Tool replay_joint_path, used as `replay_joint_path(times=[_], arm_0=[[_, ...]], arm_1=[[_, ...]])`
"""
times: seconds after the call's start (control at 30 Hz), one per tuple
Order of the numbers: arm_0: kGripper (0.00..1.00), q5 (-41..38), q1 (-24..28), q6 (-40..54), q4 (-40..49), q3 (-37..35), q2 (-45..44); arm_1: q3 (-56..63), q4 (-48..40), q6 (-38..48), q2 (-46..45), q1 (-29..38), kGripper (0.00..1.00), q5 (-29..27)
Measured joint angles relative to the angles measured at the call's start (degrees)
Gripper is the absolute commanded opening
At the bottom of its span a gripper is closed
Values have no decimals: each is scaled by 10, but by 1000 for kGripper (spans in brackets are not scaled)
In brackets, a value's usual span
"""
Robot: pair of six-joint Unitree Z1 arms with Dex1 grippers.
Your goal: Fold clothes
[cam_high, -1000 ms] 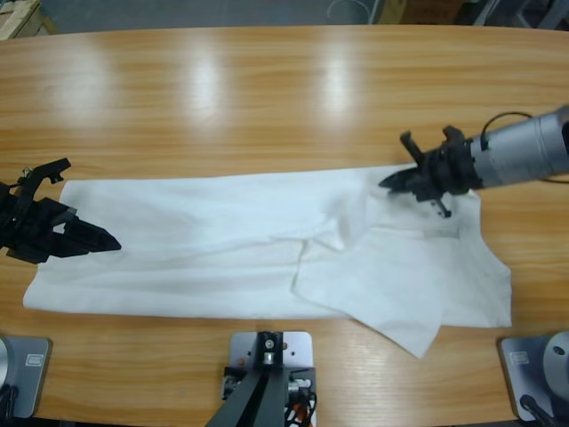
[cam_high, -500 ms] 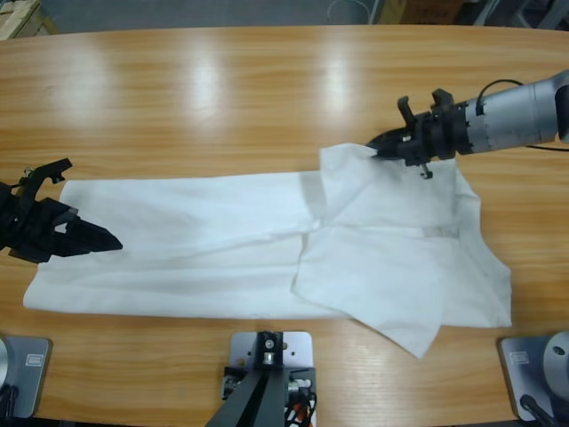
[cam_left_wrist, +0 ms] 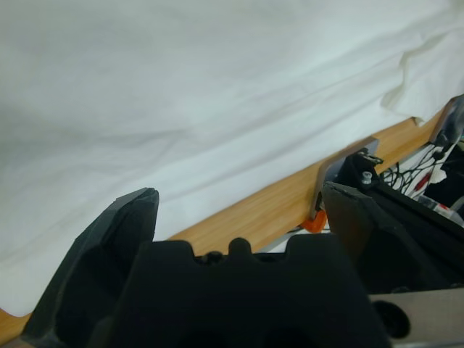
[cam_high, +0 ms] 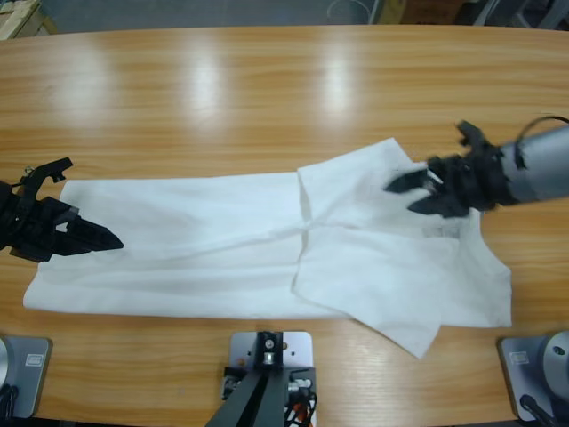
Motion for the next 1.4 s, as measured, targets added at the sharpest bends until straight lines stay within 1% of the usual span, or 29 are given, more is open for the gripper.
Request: replay_joint_path(times=[0.03,0.1,0.13,0.17,0.27,0.4,0.5,0.6,0.8,1.03,1.33,1.37,1.4], arm_0=[[881,0,0,0,0,0,0],[881,0,-1,0,0,0,0],[881,0,-1,0,0,0,0],[881,0,-2,0,0,0,0],[880,0,-2,0,0,0,0],[881,0,-2,0,0,1,0],[881,0,-3,0,0,1,0],[881,0,-3,0,0,1,0],[880,0,-3,0,0,1,0],[881,0,-3,0,0,1,0],[881,0,-3,0,0,1,0],[881,0,-3,0,0,1,0],[880,0,-3,0,0,1,0]], arm_1=[[1,25,-1,-16,1,368,-29],[2,66,1,-42,1,376,-73],[2,78,3,-46,1,401,-83],[2,87,4,-47,1,459,-92],[-8,100,-8,-34,1,459,-110],[-28,100,-76,-5,1,457,-130],[-34,100,-124,3,-5,457,-131],[-34,100,-154,15,-23,448,-126],[-33,84,-196,42,-48,448,-89],[-29,59,-214,73,-67,448,-66],[-20,44,-215,77,-82,445,-65],[-20,44,-215,79,-83,437,-65],[-19,43,-215,83,-84,369,-64]])
